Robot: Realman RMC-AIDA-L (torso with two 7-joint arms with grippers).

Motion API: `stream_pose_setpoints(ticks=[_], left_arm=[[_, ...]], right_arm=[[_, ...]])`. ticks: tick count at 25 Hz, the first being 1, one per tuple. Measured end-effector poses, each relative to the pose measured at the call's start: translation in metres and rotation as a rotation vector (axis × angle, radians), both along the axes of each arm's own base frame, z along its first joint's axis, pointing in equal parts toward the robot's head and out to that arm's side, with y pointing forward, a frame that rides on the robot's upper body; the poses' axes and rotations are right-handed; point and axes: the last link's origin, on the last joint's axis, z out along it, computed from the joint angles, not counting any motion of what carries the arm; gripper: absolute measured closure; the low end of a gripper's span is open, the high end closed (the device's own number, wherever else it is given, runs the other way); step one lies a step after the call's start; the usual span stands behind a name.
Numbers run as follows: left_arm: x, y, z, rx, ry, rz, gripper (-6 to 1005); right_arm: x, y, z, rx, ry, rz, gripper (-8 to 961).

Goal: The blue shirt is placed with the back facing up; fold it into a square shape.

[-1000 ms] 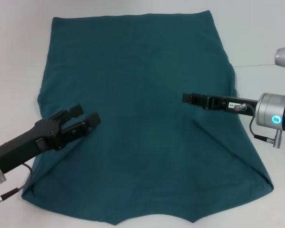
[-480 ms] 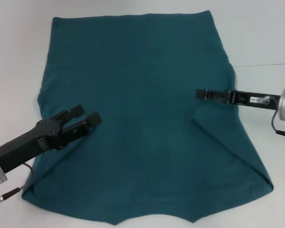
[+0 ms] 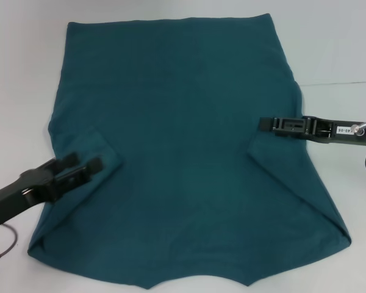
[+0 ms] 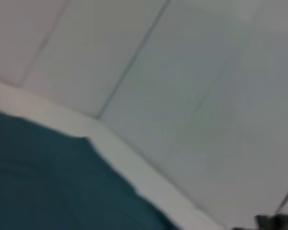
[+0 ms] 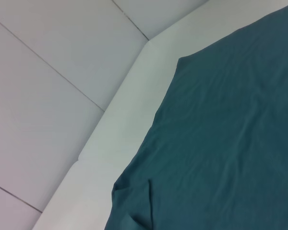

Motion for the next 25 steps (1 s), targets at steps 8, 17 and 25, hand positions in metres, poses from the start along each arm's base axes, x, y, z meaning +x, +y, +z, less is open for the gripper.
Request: stream_pose_setpoints(ticks=[8,17,25], left_arm=[[-0.038,-0.017,0.024,0.1,0.058,0.141,62],[-0.071,-0.029,0.036,0.169,0.09,0.297,63],[-0.076,-0.03,0.03,0.097,0.113,0.341,63]], right_arm=[[-0.004,0.007,-0.006,0.015,0.002,-0.024,111],[-0.009,0.013,-0.006,0.027,-0.002,-0.028,110],[-0.009,0.015,-0.004,0.03,-0.007,-0.027,110]])
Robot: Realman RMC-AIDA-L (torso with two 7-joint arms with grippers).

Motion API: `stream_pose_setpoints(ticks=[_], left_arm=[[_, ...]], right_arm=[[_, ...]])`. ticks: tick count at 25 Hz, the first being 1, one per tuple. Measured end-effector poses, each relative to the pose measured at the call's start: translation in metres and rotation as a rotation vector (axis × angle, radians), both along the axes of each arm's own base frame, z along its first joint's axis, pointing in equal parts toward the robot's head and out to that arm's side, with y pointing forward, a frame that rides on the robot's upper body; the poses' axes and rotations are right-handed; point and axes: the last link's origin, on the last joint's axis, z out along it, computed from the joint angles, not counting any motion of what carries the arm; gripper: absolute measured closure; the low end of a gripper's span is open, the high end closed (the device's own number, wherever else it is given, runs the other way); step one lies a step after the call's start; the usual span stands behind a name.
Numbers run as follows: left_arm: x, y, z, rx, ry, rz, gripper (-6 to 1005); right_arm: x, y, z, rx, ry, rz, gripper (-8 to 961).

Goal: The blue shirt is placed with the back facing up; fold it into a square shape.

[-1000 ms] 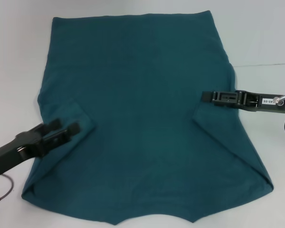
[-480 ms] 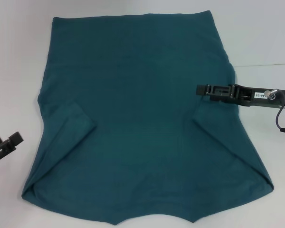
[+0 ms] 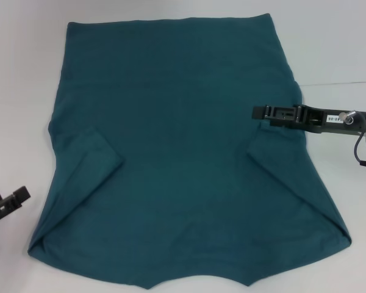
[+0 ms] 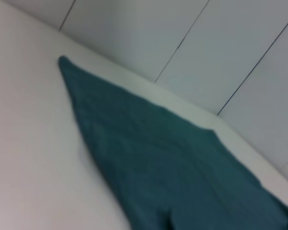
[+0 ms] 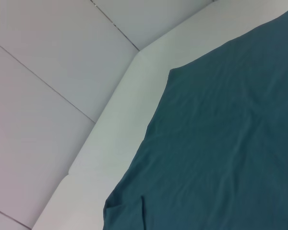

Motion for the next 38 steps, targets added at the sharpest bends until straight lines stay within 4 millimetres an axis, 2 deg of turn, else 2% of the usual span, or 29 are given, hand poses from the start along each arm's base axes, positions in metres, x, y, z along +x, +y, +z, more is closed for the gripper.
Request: stream_pose_setpoints(ticks=[14,38], left_arm=[[-0.007,-0.005,-0.009,-0.164,0.012,0.09,63],[0.001,-0.009,-0.013,-0.343,0.007,0.074,63]], right_arm=[[0.002,0.0,0.003,0.003,0.001,-0.013,109],[0.006,-0.001,0.004,0.008,0.005,-0.028,111]])
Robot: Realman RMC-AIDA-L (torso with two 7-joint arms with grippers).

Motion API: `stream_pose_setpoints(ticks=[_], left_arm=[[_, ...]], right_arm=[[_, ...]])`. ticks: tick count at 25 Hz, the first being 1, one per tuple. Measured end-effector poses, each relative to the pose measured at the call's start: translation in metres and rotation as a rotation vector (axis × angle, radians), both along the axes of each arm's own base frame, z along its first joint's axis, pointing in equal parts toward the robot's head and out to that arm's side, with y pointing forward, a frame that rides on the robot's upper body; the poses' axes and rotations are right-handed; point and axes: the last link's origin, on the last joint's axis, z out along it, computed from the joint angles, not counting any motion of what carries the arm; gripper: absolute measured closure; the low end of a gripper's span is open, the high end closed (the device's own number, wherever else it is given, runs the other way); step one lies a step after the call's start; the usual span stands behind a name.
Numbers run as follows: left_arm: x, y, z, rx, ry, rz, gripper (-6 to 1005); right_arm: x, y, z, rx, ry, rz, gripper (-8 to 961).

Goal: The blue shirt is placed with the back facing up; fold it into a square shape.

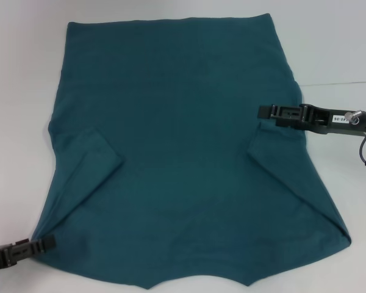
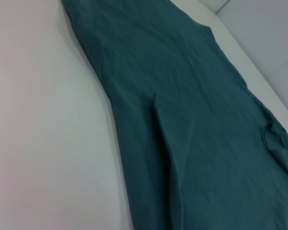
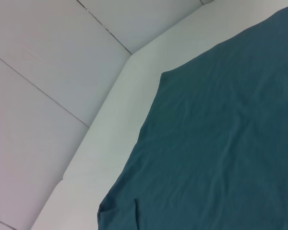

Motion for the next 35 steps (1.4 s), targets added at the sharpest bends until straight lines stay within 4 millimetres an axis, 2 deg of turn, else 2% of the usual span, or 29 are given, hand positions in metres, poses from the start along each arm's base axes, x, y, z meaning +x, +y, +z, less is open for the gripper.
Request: stream_pose_setpoints(ticks=[14,32,35], left_arm=[[0.0092,0.0003,-0.0023,-0.071,-0.02,-0.034,62],[0.0066,0.0051,-0.0012,-0.056,0.012,-0.029,72],[0.0069,0.0062,-0.0003,-0.056,0.013,-0.031,181]], right_arm=[[0.0004,0.0006,0.0012,0.003,-0.002,-0.003,110],[0.0018,-0.0002,0.0013,0.004,0.003,-0.009,110],[0.0017,-0.0002,0.0013,0.005,0.003,-0.009,110]])
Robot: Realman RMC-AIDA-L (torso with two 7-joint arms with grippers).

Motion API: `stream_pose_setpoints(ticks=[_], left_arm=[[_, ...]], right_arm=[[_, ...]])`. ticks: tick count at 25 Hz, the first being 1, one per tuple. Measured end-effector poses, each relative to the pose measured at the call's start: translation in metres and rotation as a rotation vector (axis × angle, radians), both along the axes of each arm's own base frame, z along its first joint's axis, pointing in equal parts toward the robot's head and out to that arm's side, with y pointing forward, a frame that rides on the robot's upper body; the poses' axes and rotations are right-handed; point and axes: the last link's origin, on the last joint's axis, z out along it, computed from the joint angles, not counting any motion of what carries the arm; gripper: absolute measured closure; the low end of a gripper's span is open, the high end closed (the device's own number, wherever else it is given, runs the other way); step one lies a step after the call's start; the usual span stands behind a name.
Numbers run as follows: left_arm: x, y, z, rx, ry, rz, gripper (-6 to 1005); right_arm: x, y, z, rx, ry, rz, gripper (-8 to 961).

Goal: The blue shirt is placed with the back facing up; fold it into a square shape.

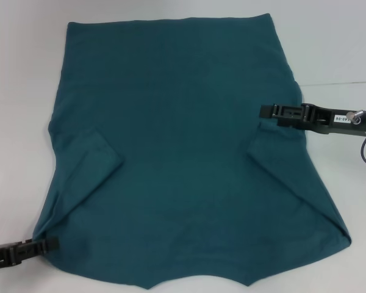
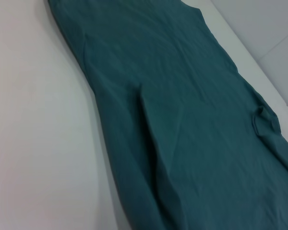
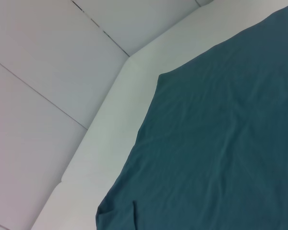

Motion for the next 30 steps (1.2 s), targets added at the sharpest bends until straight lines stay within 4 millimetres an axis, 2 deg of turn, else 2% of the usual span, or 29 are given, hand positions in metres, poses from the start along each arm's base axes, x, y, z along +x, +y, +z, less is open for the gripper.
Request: stream_pose_setpoints(ticks=[11,22,30], left_arm=[[0.0,0.005,0.002,0.01,0.011,0.012,499],[0.001,0.008,0.0,-0.003,0.019,0.02,930],[0.003,0.008,0.0,-0.012,0.008,0.011,950]], right_arm=[[0.0,0.0,0.0,0.001,0.002,-0.001,109],[0.004,-0.003,0.0,0.002,0.002,-0.01,110],[0.022,-0.011,0.013,-0.002,-0.02,-0.052,115]])
